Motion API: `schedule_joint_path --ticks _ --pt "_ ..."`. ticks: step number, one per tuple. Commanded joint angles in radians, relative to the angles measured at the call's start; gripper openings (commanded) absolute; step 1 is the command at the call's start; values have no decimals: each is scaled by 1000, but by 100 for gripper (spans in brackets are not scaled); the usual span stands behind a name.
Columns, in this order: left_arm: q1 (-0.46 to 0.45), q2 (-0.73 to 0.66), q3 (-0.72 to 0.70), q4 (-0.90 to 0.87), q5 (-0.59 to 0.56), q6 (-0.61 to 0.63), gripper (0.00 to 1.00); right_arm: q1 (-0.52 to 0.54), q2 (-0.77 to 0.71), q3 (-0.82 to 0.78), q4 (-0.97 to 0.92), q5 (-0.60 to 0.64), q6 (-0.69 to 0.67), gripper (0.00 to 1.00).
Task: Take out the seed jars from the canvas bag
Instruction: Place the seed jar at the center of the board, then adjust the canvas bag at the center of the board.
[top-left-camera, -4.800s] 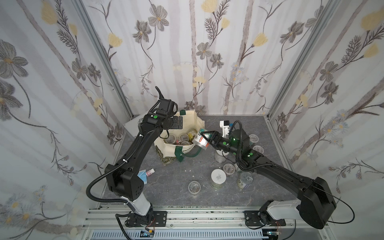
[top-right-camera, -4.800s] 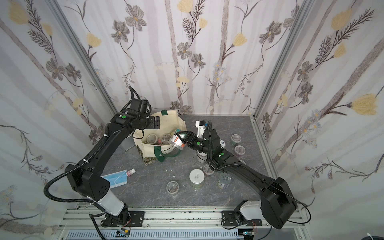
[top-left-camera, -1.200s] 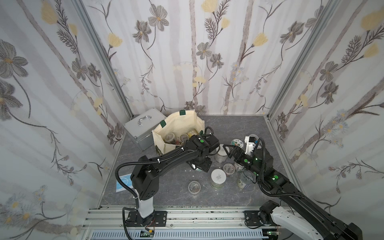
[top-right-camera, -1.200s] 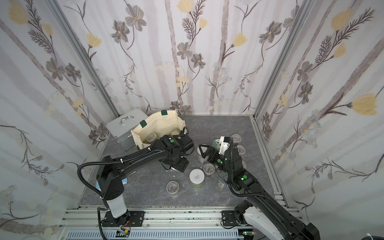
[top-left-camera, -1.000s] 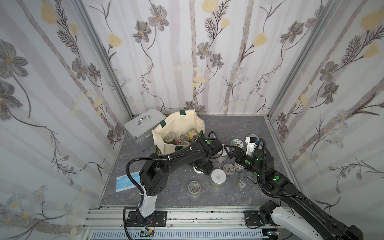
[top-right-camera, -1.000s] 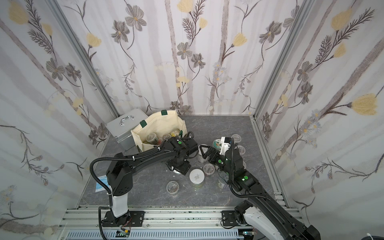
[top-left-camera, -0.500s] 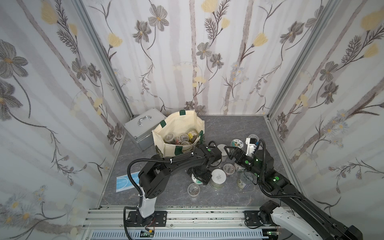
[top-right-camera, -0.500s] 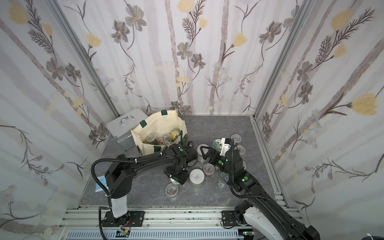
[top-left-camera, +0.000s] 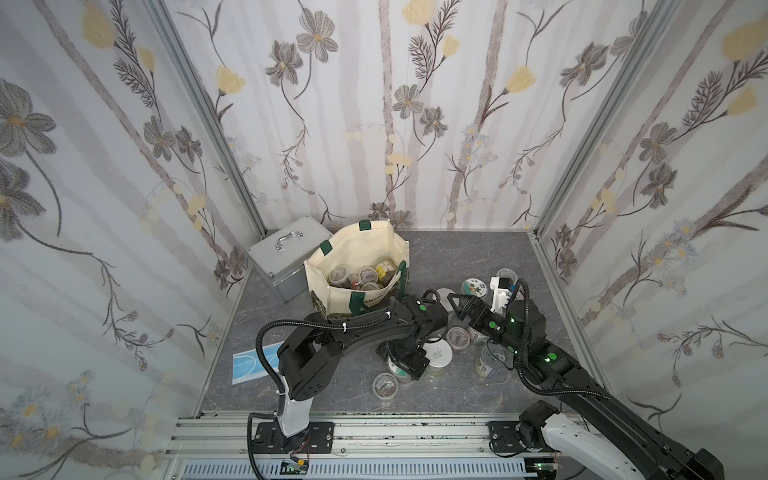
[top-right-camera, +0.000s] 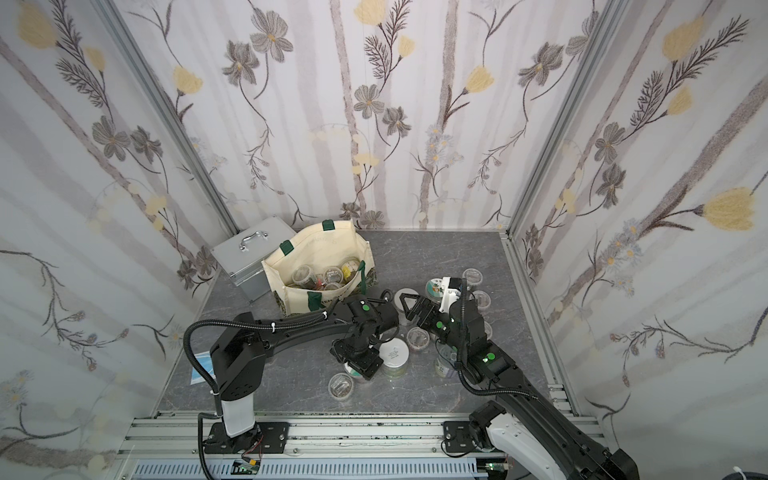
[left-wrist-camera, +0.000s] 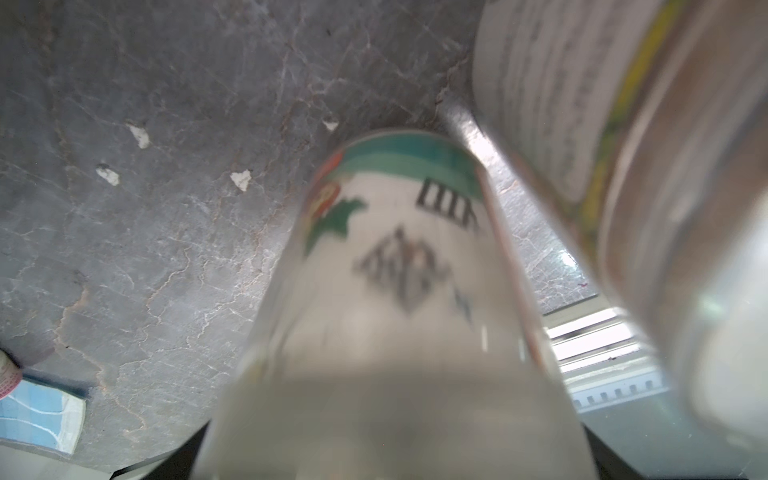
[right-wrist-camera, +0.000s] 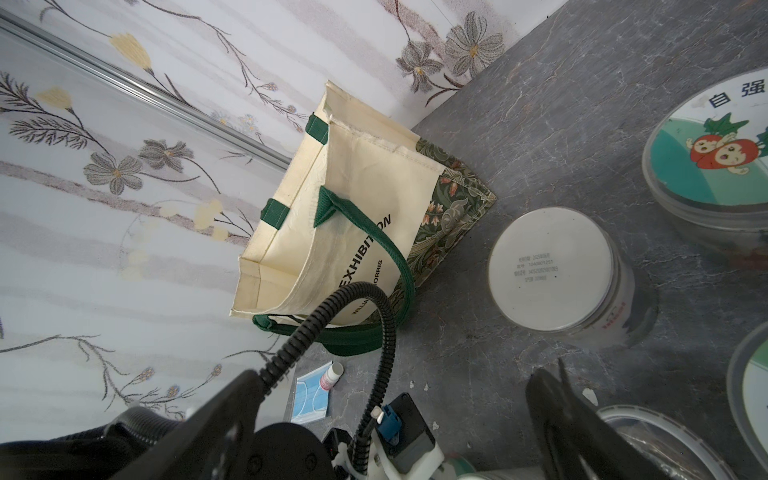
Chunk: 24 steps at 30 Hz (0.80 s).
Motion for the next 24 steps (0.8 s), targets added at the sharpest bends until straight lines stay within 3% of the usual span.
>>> schedule_joint_path --ticks 1,6,12,15,19,24 --pt "-1 -29 52 -10 14 -6 100 -1 2 5 41 -10 6 100" --pt "-2 -94 161 -30 29 4 100 -1 3 10 36 -8 5 100" --pt "51 -196 317 -78 -98 31 100 -2 14 28 23 -11 -8 100" --pt "131 -220 389 -81 -219 46 100 -2 34 39 28 -26 -12 100" --pt "310 -219 461 -65 -371 96 100 0 66 59 31 -65 -20 100" --pt "513 -134 573 -37 -439 149 100 9 84 64 34 -100 -32 100"
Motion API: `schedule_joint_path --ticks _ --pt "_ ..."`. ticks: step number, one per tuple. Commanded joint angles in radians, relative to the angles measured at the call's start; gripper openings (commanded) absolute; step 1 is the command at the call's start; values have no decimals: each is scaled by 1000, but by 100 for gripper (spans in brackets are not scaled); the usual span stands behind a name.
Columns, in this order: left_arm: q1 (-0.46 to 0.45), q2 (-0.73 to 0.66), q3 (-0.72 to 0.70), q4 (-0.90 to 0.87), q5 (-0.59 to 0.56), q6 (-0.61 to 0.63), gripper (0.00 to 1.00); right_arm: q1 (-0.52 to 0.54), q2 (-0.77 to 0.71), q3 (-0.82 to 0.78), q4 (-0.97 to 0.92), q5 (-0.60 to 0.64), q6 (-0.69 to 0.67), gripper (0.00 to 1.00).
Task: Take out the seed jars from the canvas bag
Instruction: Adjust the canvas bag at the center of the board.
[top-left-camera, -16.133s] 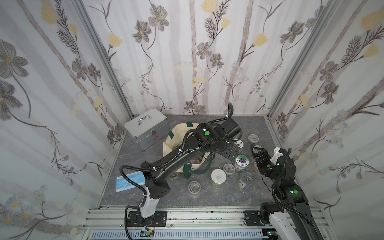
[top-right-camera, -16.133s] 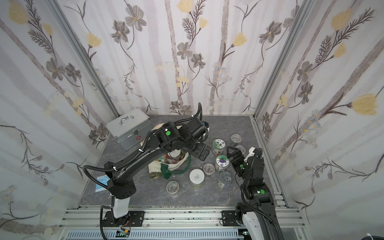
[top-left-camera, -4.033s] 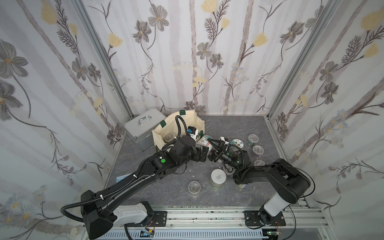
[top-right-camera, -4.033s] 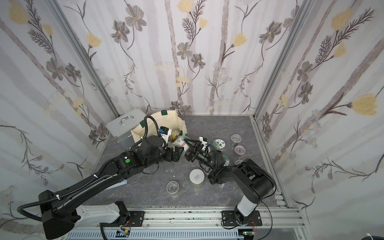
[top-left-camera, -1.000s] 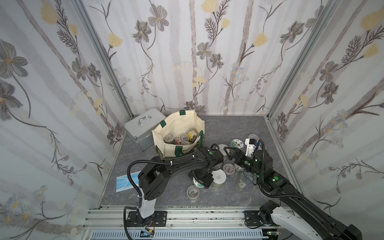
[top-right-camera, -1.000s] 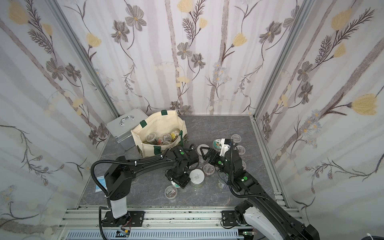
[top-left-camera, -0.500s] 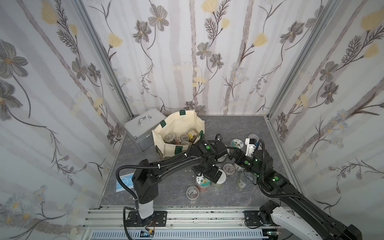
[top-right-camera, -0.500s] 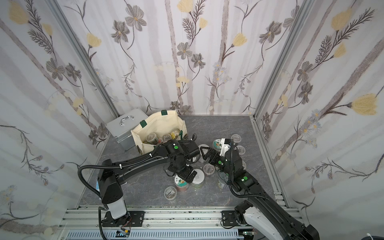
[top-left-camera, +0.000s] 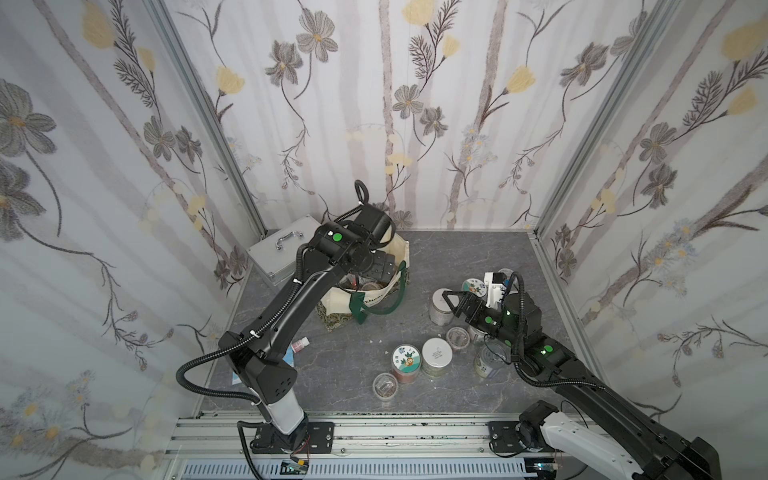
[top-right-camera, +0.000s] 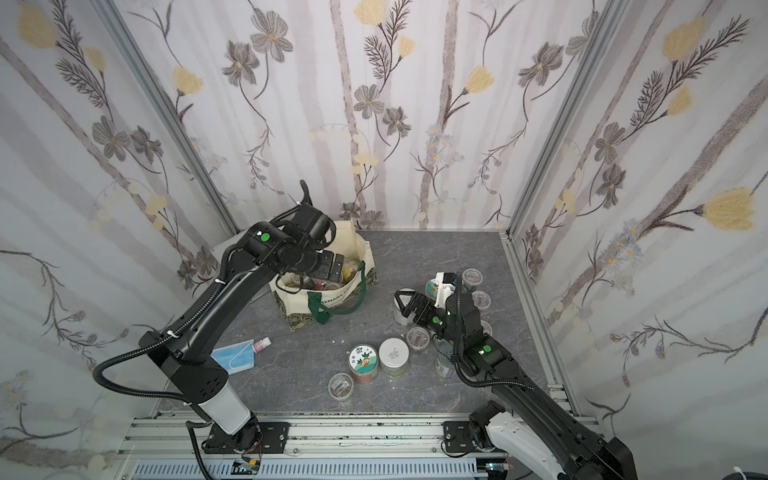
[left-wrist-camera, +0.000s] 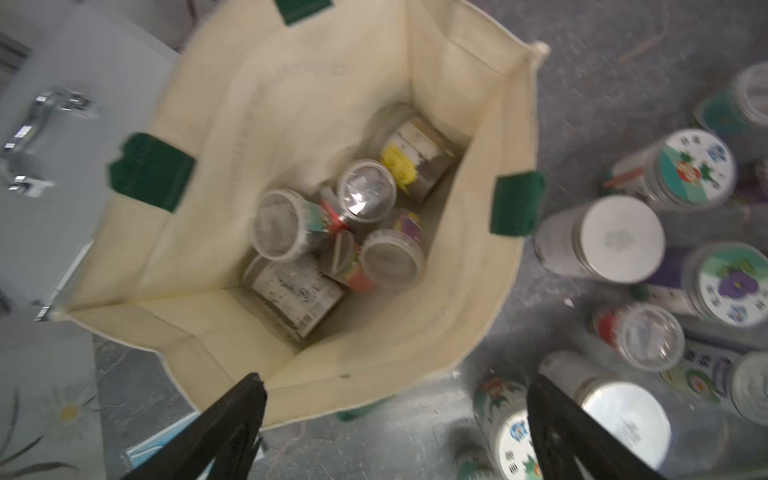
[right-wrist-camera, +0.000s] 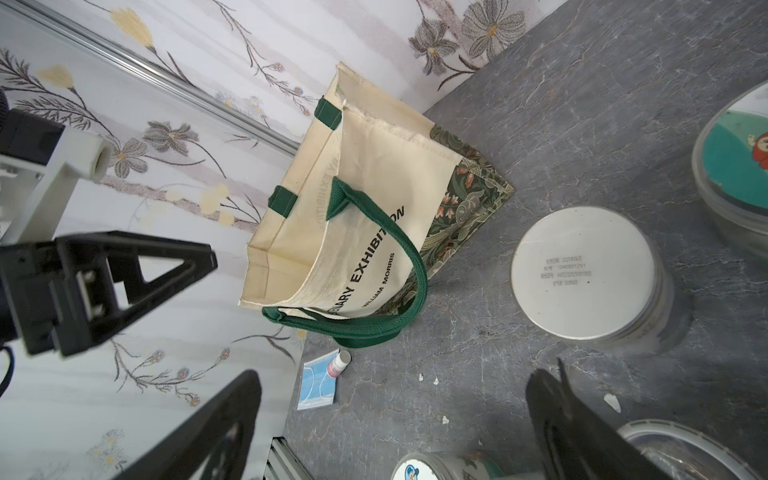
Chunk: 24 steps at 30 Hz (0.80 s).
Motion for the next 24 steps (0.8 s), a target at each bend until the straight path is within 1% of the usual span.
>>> schedule_joint_path --ticks 1,3,5,8,10,13,15,16,17,18,19,21,23,24 --pt "92 72 75 5 -87 47 100 9 14 10 38 -41 -21 100" --pt "153 140 138 1 -106 56 100 18 23 14 38 -46 -25 100" --pt "209 225 232 -34 -99 64 100 29 34 26 30 -47 -35 100" --pt "260 337 374 -84 -76 76 100 46 56 53 4 -45 -58 100" --pt "287 386 423 -82 -56 89 100 54 71 71 -13 -40 -69 100" --pt "321 462 493 -120 13 88 100 66 95 98 -24 -37 -83 100" --pt "333 484 489 -128 140 102 99 78 114 120 -37 -29 -95 100" --pt "337 490 477 -126 203 107 97 87 124 133 -46 -24 -102 100" --pt "336 495 465 -127 249 111 94 94 137 135 -56 -18 -112 100" --pt "336 498 457 -129 285 114 90 101 149 179 -66 -12 -119 100" --pt "335 498 445 -128 312 118 84 115 163 200 -77 -4 -129 100" --pt "333 490 428 -124 336 118 68 139 190 241 -98 18 -149 100" --pt "325 463 412 -117 335 118 47 169 225 300 -124 38 -173 99" --pt "319 447 404 -110 329 119 39 183 243 324 -134 46 -184 97"
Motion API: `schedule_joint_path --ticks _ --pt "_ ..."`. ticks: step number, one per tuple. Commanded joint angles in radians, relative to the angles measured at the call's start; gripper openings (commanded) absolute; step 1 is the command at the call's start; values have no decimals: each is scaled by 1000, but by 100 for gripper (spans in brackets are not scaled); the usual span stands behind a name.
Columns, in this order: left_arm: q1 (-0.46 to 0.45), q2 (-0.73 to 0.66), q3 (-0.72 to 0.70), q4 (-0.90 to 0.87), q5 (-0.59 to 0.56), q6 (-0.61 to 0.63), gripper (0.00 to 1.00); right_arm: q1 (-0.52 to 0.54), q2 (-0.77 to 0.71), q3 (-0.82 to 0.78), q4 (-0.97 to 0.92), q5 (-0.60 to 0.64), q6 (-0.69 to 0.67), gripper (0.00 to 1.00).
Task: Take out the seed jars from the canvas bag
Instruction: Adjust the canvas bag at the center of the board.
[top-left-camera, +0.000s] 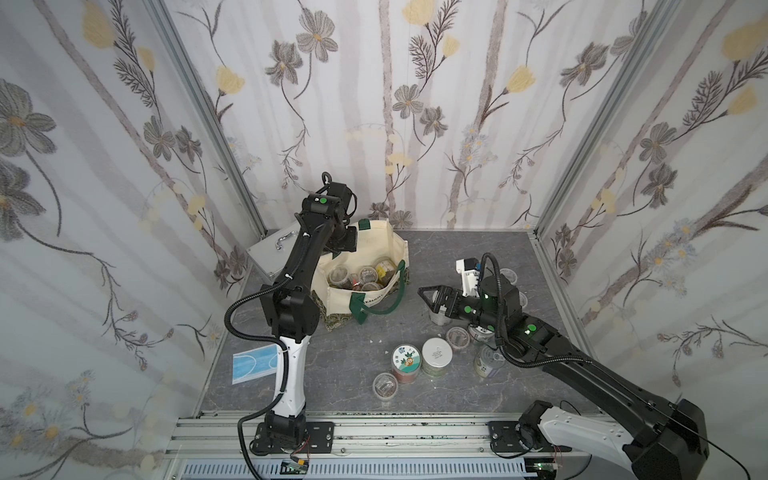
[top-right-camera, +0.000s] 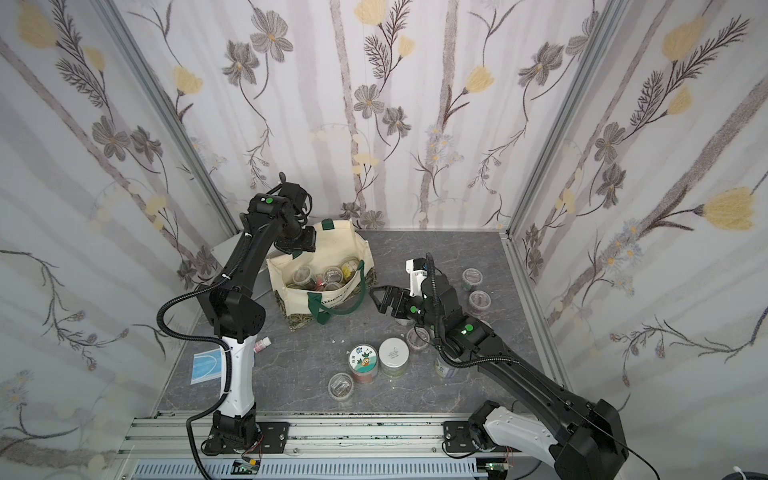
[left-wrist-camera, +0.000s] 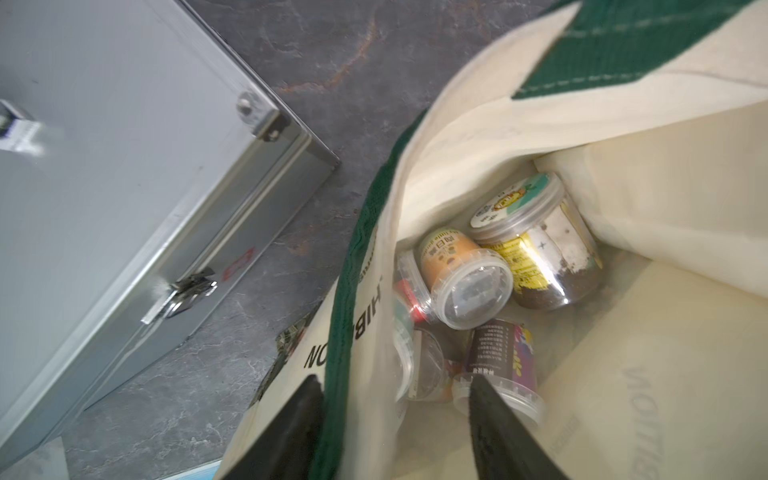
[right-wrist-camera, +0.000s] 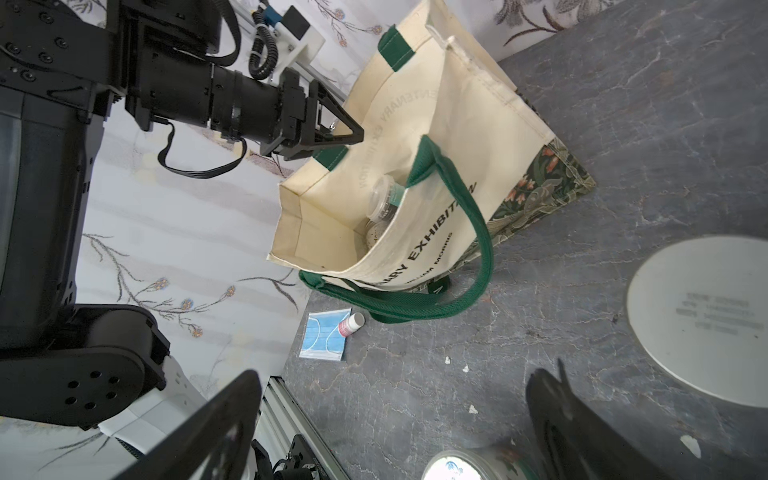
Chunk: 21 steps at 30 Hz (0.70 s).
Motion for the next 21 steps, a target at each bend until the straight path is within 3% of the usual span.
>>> schedule_joint_path --ticks 1,5,7,13,21 --pt "-17 -57 -23 1 56 16 32 40 57 88 -44 56 -60 97" --pt "-56 -134 -74 44 28 22 10 103 159 206 -62 76 -89 88" --pt "-83 -168 -111 75 7 25 4 127 217 270 -62 81 -102 86" --pt "-162 -272 -289 196 -56 58 0 175 430 456 -62 103 -134 72" --pt "-169 -387 -467 358 -91 73 0 195 671 586 -131 147 -141 58"
